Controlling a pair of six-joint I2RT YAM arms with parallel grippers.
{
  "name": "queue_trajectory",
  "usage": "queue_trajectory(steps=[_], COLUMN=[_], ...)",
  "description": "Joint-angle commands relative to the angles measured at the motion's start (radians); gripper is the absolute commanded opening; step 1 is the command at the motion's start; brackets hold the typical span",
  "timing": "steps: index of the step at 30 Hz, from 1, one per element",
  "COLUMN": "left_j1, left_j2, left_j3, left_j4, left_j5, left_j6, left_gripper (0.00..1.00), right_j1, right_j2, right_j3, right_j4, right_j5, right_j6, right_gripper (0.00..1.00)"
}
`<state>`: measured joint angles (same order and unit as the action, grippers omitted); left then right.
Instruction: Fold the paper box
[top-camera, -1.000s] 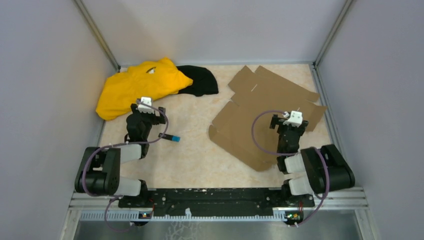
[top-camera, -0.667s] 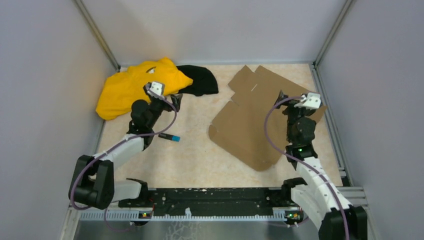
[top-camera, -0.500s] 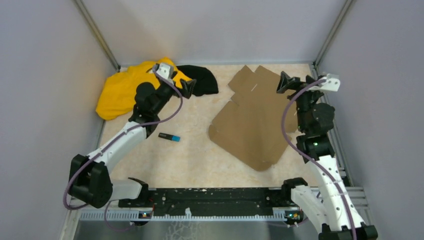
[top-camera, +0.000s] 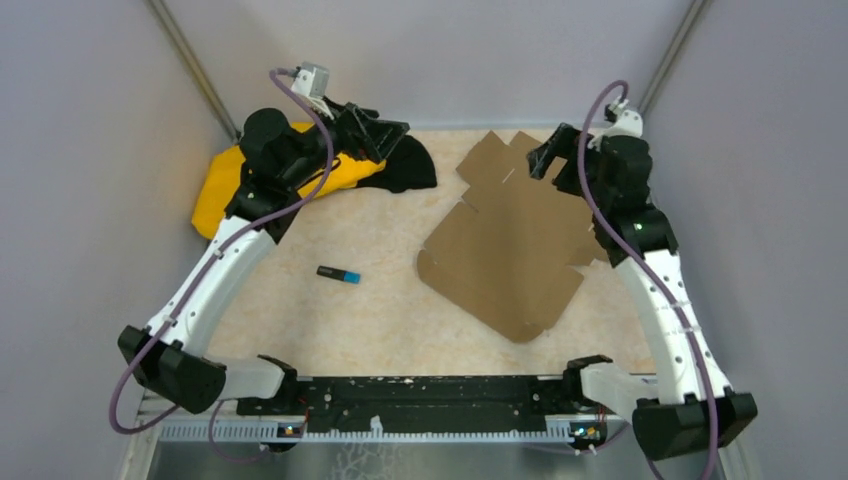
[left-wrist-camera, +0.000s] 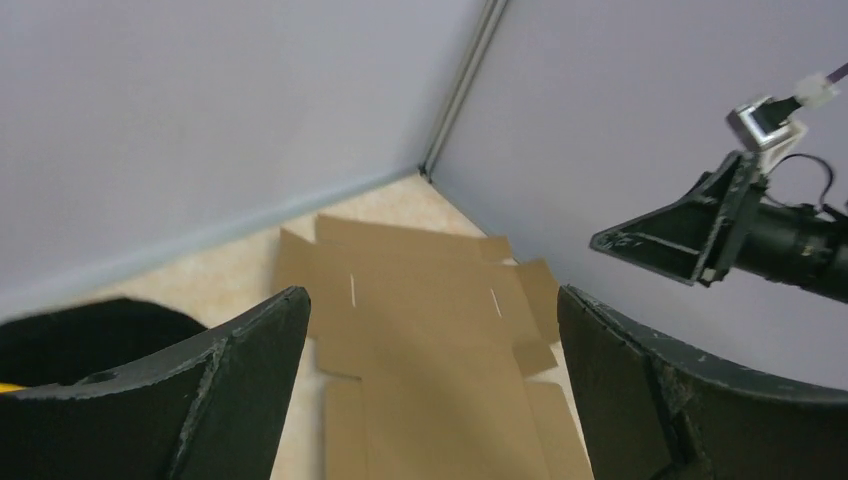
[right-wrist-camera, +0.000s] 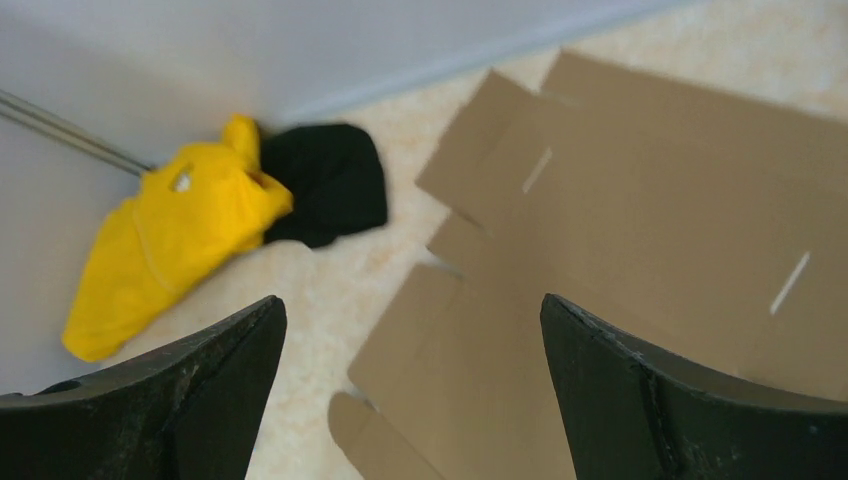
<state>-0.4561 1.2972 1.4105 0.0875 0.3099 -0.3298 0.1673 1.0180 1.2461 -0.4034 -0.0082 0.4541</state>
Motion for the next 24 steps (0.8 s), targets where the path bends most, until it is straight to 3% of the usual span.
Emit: queue_trajectory(steps=[1,8,12,14,16,17,18,21,24], left_j1=[0.044,0.043,0.045,0.045,0.045,0.045,0.045,0.046,0.047], left_j2=[0.092,0.307,0.46,0.544,0.619,0.651,0.683,0.768,0.841], left_j3=[-0.017,0.109,0.247,0.32,0.37,0.387,0.4,0.44,0.481], left_j4=[-0.063,-0.18,-0.286,-0.324,-0.34,-0.338,-0.334,-0.331,-0.342], left_j5=[0.13,0.108,0.085,0.094,0.109,0.113,0.112,0.098,0.086], left_j6=[-0.162,-0.07,-0.021,-0.008,-0.002,-0.002,-0.002,0.007,0.041], left_gripper=[0.99,0.99,0.94,0.89,0.7,0.59,0.43,0.16,0.0], right_j1=[-0.003,-0.022,-0.067,-0.117,-0.177,-0.217,-0.25,-0.324,-0.354], right_j2=[0.076,0.135,0.141,0.142,0.149,0.157,0.165,0.205,0.249], right_j3=[-0.034,-0.115,-0.159,-0.19,-0.221,-0.237,-0.252,-0.29,-0.304], right_j4=[-0.168,-0.156,-0.163,-0.162,-0.165,-0.168,-0.169,-0.186,-0.196], right_j5=[0.029,0.18,0.207,0.184,0.159,0.146,0.131,0.109,0.132], right_j6=[0.037,0.081,0.113,0.13,0.139,0.143,0.144,0.146,0.14], right_gripper=[0.92,0.82,0.53,0.28,0.07,0.04,0.02,0.0,0.0])
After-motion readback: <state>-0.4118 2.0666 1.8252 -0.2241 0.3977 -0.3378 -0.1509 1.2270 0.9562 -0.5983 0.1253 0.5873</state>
